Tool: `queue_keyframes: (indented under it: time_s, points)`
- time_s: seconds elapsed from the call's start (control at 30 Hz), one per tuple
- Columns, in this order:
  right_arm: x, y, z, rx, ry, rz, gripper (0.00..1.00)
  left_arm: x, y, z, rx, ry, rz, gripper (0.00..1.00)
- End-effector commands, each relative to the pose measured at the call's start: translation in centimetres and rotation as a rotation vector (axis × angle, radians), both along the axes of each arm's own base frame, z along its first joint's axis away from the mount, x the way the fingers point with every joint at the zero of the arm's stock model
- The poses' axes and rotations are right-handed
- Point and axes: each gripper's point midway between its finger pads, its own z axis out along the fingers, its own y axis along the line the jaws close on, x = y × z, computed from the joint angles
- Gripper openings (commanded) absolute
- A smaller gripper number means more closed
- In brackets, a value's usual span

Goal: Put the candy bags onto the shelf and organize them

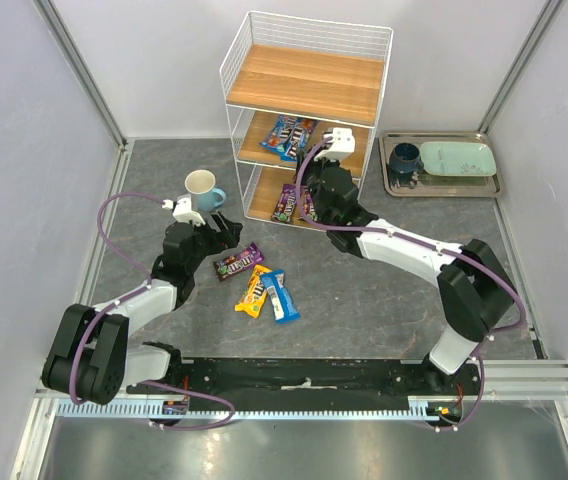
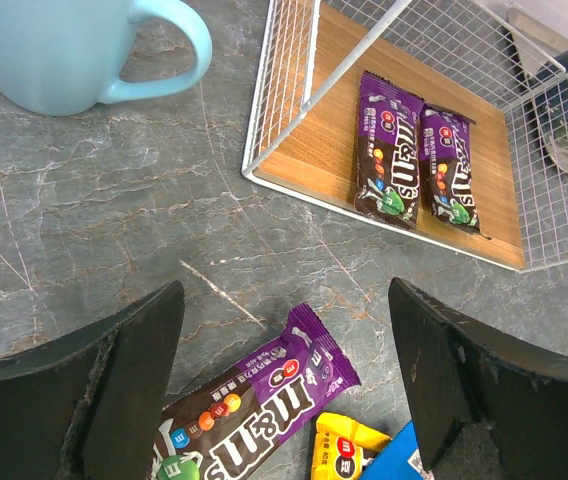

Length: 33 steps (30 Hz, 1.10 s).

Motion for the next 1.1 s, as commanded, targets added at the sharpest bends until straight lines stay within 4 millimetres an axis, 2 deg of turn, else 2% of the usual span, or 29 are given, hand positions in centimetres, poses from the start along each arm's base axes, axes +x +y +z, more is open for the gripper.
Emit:
queue_keyframes:
  time_s: [0.0, 0.13, 0.23, 0.27, 0.43, 0.47, 0.57, 0.6, 0.67, 0.83, 0.9, 0.93, 0.97, 1.0, 1.03, 1.07]
  points:
    - [0.9, -0.2, 2.8, 0.036, -0.067, -0.020, 0.00, 0.6, -0.1, 1.4, -0.033, -0.045, 0.015, 0.90]
    - [1.3, -0.2, 2.4, 0.021, -0.065, -0.029, 0.00, 0.6, -0.1, 1.4, -0.034, -0.044, 0.015, 0.90]
    - [1.6, -0.3, 2.1, 0.013, -0.065, -0.033, 0.05, 0.6, -0.1, 1.4, -0.034, -0.046, 0.015, 0.90]
    - [1.9, -0.4, 1.7, 0.002, -0.059, -0.037, 0.12, 0.6, -0.1, 1.4, -0.033, -0.045, 0.015, 0.90]
    - [2.4, -0.4, 1.6, -0.019, -0.056, -0.037, 0.27, 0.6, -0.1, 1.4, -0.035, -0.046, 0.015, 0.90]
    - [2.4, -0.3, 1.5, -0.025, -0.053, -0.037, 0.39, 0.6, -0.1, 1.4, -0.033, -0.045, 0.015, 0.90]
    - [2.5, -0.7, 1.4, -0.041, -0.051, -0.045, 0.57, 0.6, -0.1, 1.4, -0.033, -0.046, 0.015, 0.90]
    - [2.3, -0.7, 1.4, -0.047, -0.052, -0.046, 0.60, 0.6, -0.1, 1.4, -0.033, -0.045, 0.014, 0.90]
    - [1.9, -1.1, 1.4, -0.045, -0.056, -0.049, 0.64, 0.6, -0.2, 1.3, -0.033, -0.043, 0.012, 0.90]
    - [0.8, -2.3, 1.8, -0.037, -0.069, -0.056, 0.67, 0.6, -0.2, 1.3, -0.033, -0.043, 0.012, 0.90]
    - [0.0, -2.8, 1.9, -0.033, -0.073, -0.050, 0.68, 0.6, -0.1, 1.3, -0.033, -0.043, 0.014, 0.90]
    - [-0.6, -3.3, 2.9, -0.018, -0.092, -0.050, 0.69, 0.6, -0.2, 1.4, -0.033, -0.045, 0.012, 0.90]
    - [-1.0, -3.5, 2.3, -0.027, -0.083, -0.040, 0.69, 0.6, -0.2, 1.4, -0.034, -0.046, 0.012, 0.90]
    - [-1.4, -3.7, 2.3, -0.025, -0.085, -0.034, 0.69, 0.6, -0.2, 1.5, -0.034, -0.049, 0.012, 0.90]
    - [-2.1, -4.1, 3.4, -0.013, -0.104, -0.025, 0.70, 0.6, -0.2, 1.5, -0.034, -0.048, 0.013, 0.90]
    - [-2.6, -4.1, 3.1, -0.025, -0.098, -0.010, 0.70, 0.6, -0.2, 1.4, -0.033, -0.046, 0.013, 0.90]
